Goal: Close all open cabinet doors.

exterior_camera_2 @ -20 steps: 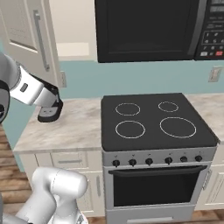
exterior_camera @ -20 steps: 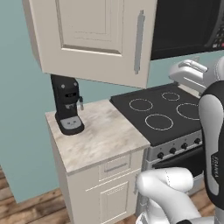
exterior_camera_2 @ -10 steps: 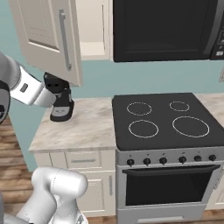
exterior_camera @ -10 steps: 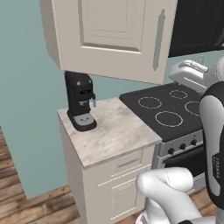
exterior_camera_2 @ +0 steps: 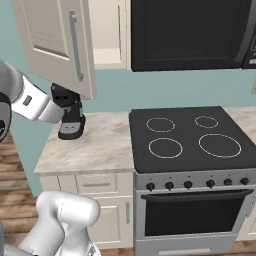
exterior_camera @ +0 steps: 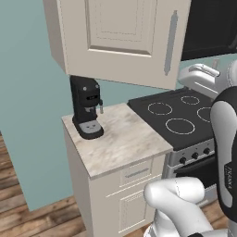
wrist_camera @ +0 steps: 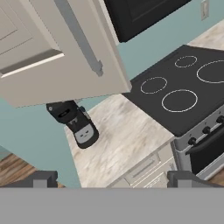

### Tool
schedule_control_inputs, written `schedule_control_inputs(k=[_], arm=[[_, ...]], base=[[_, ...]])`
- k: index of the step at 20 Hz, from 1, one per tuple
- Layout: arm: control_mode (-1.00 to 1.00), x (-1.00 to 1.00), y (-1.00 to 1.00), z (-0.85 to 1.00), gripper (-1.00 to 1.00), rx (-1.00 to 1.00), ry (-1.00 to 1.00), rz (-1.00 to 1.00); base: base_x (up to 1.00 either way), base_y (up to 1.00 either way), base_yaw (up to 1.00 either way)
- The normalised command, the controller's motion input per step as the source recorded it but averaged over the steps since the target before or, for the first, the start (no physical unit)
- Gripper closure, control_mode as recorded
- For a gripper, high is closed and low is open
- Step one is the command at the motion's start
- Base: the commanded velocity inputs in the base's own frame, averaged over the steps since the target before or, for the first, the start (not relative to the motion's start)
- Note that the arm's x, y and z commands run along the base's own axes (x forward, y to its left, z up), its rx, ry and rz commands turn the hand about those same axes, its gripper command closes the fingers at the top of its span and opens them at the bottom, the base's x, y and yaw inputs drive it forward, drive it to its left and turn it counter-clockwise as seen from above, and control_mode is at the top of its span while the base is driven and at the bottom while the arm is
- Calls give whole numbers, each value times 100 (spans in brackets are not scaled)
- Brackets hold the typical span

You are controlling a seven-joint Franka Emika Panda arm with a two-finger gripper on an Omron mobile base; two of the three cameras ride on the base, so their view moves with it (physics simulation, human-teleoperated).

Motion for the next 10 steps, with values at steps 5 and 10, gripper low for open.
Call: schedule_control_inputs(k=[5, 10], arm=[[100, 0, 0, 0, -100, 0, 0, 0], [100, 0, 0, 0, -100, 0, 0, 0]], base=[[0, 0, 0], [0, 0, 0]])
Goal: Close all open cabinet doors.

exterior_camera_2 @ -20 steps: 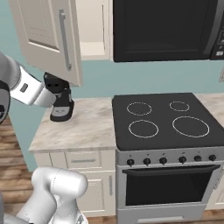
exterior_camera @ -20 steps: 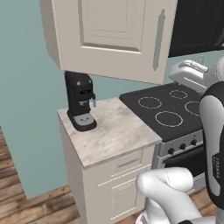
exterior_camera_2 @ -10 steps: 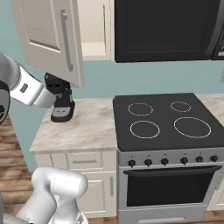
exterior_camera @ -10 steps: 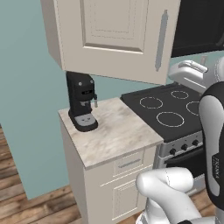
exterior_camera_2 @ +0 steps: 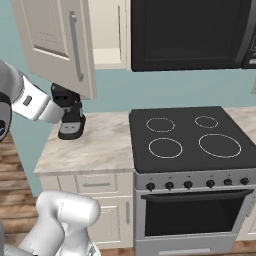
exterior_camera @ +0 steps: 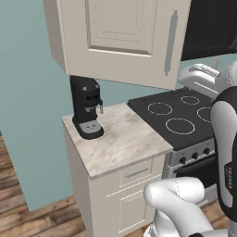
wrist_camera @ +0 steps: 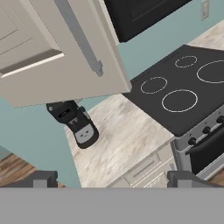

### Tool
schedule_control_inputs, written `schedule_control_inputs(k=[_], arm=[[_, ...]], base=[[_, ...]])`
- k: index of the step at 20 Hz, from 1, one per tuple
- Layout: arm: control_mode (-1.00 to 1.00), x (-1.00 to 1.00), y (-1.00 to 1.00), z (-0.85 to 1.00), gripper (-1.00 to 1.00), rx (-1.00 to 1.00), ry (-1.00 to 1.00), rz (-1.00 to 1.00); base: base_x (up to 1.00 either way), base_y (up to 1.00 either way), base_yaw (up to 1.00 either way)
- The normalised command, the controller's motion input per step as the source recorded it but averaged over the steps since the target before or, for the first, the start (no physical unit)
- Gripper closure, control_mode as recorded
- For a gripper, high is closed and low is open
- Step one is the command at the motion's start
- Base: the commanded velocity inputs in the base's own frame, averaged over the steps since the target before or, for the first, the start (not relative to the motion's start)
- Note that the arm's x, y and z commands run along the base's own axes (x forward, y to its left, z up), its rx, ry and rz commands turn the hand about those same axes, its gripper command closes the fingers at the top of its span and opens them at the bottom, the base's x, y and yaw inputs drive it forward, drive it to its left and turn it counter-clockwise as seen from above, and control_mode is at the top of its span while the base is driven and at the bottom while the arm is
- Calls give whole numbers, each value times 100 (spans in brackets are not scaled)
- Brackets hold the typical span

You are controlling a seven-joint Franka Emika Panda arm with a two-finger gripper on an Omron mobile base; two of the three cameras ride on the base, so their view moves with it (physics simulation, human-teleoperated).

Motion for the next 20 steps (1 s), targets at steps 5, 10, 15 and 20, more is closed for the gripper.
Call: schedule_control_inputs(k=[5, 10, 15, 20], arm=[[-100, -4, 0, 0, -100, 0, -9, 0], [-100, -5, 0, 5, -100, 0, -28, 1], [-100, -2, 0, 7, -100, 0, -27, 1], [-100, 0, 0, 0, -100, 0, -16, 0]], base=[[0, 0, 0], [0, 0, 0], [0, 0, 0], [0, 0, 0]])
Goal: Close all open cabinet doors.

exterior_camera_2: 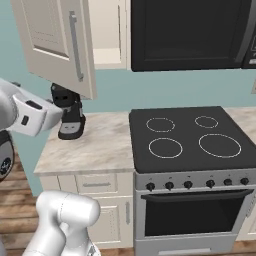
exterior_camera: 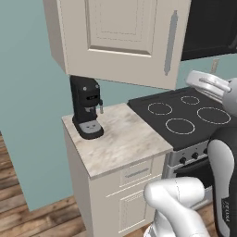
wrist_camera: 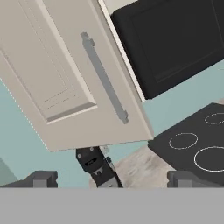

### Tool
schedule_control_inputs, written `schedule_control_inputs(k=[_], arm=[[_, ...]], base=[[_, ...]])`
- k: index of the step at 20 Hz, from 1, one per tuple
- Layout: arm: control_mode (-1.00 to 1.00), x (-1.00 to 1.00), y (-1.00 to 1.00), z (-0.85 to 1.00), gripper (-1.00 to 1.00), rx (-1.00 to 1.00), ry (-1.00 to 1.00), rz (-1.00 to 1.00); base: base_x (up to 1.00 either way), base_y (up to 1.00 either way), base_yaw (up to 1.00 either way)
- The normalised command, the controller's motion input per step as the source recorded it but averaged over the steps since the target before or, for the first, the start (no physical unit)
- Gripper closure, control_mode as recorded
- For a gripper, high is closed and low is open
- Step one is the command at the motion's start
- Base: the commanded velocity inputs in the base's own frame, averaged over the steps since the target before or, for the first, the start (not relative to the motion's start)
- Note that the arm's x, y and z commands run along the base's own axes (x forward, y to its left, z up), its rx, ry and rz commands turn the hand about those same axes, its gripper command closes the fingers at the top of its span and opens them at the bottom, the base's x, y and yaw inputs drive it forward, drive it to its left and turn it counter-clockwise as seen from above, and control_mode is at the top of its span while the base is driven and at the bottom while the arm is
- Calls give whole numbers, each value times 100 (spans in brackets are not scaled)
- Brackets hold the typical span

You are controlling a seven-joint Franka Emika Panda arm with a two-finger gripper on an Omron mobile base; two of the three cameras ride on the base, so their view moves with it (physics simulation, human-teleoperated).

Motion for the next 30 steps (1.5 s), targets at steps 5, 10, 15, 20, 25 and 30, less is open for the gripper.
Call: schedule_control_inputs(k=[5, 10, 15, 20, 25, 30], arm=[[-100, 0, 0, 0, -100, 0, -4, 0], [-100, 9, 15, 0, -100, 0, 0, -5], [-100, -4, 31, 4, -100, 0, 0, -7], [-100, -21, 28, 16, -100, -1, 1, -2], [-100, -2, 30, 21, -100, -7, 6, -4], [-100, 5, 12, 26, -100, -10, 18, -4]], base=[[0, 0, 0], [0, 0, 0], [0, 0, 0], [0, 0, 0], [0, 0, 0], [0, 0, 0]])
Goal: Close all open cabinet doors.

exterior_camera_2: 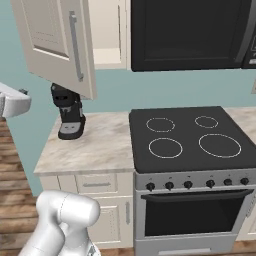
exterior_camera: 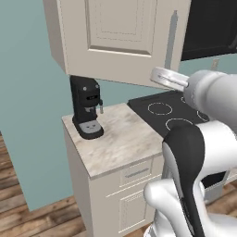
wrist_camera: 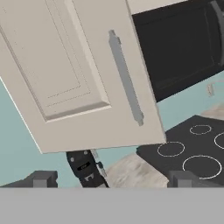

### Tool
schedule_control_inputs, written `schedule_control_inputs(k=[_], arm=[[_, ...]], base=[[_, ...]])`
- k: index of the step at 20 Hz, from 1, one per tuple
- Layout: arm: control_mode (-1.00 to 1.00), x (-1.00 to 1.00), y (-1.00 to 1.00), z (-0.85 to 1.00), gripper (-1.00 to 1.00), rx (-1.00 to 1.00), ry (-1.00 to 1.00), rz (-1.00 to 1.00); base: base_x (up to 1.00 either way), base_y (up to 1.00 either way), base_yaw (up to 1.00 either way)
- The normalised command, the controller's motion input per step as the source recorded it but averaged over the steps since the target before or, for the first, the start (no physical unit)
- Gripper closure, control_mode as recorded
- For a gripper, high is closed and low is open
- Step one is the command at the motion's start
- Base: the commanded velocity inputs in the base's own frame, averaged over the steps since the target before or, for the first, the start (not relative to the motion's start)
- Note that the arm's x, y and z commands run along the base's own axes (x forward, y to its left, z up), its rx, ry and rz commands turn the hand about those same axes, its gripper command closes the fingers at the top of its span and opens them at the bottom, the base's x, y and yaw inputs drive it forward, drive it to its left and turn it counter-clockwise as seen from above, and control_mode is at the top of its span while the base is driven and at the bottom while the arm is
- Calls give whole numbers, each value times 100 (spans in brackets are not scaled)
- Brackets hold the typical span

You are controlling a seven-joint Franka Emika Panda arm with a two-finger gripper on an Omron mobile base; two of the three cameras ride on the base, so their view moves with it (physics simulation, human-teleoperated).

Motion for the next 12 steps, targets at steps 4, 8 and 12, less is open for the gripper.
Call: schedule_control_inputs(k=[4, 8, 12], arm=[[-100, 21, 0, 9, -100, -12, 22, -4], [-100, 52, 0, -4, -100, -22, 5, 0], [-100, 57, 0, -32, -100, -13, -1, 0]], base=[[0, 0, 0], [0, 0, 0], [0, 0, 0]])
